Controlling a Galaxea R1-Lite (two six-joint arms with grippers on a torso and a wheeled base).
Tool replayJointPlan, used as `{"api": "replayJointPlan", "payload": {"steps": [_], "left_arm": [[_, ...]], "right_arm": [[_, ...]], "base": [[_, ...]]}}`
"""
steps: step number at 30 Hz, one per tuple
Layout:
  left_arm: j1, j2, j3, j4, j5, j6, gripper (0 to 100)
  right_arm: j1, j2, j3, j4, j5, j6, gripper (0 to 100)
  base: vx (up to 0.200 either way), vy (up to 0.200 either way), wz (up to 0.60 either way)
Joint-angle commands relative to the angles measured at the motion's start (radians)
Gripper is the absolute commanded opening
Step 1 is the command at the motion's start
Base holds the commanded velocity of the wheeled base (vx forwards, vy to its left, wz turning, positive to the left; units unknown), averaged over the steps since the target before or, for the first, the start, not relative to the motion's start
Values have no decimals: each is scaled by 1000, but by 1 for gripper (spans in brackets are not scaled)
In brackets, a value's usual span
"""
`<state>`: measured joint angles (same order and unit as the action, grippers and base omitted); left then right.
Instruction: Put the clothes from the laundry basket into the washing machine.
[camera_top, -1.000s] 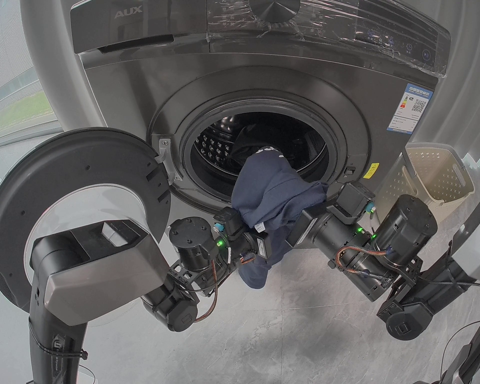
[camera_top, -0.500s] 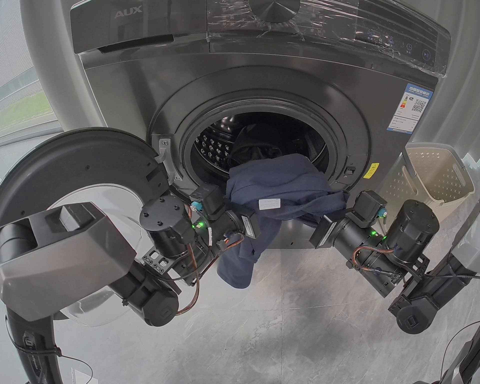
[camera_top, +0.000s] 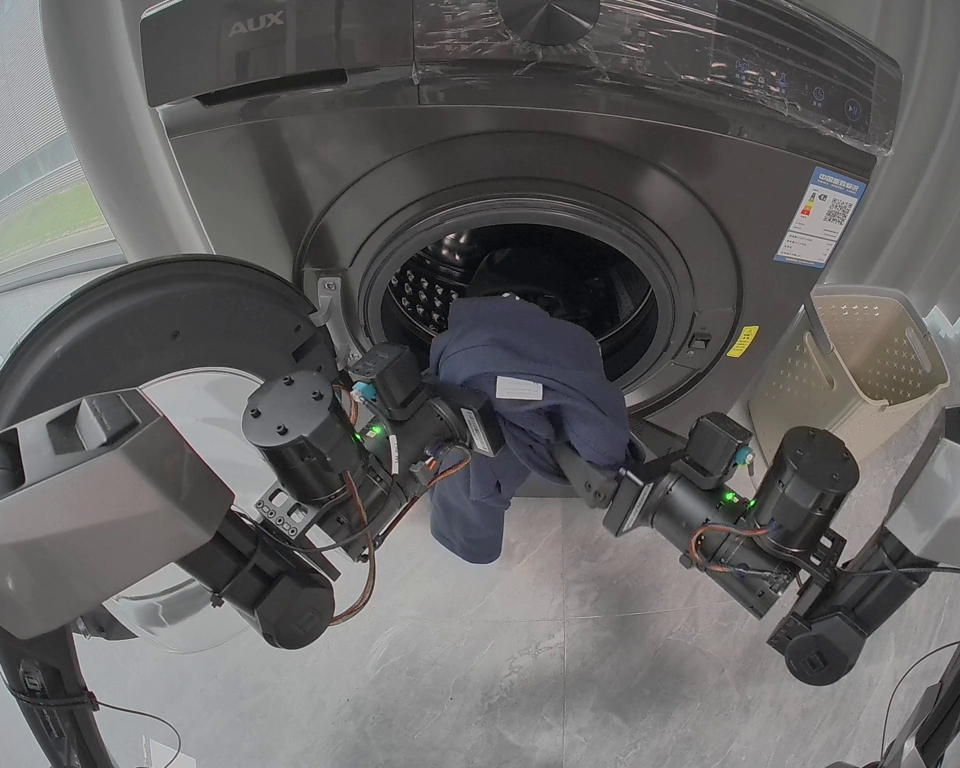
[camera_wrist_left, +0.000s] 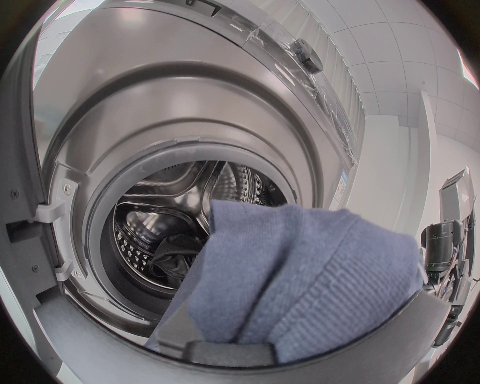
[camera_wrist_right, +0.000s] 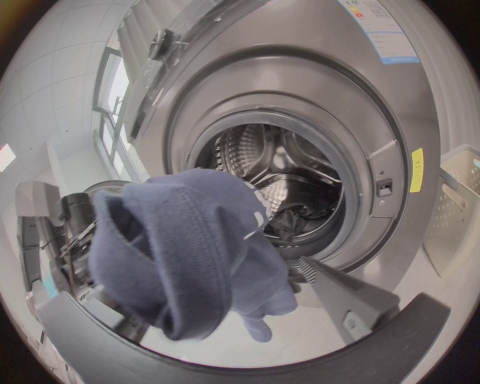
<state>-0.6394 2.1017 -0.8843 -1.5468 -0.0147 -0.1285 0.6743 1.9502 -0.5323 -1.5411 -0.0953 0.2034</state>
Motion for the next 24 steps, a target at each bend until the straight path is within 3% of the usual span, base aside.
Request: {"api": "replayJointPlan", "payload": {"steps": [1,2,5,11,14,18,24], "left_arm": [[0,-88,62,8,-7,1,0],[1,-106,77,14,-11,1,0],[0,-149,149,24,-16,3,0],[-39,-181,309,5,-14,9,0],[-43,-220,389,13,-16,21,0],[-45,-249,481,4,-16,29,0],[-46,-266,527,4,-16,33,0]], "right_arm": [[18,-174,198,1,120,-76,100],[18,-198,239,9,160,-96,100],[19,-238,342,12,220,-139,100],[10,-218,491,12,227,-148,100],[-10,-208,511,12,227,-148,100],[-87,-195,514,6,229,-150,100],[-94,-174,509,-1,227,-148,100]], "base": [[0,0,0],[0,0,0],[0,0,0],[0,0,0],[0,0,0],[0,0,0],[0,0,0]]}}
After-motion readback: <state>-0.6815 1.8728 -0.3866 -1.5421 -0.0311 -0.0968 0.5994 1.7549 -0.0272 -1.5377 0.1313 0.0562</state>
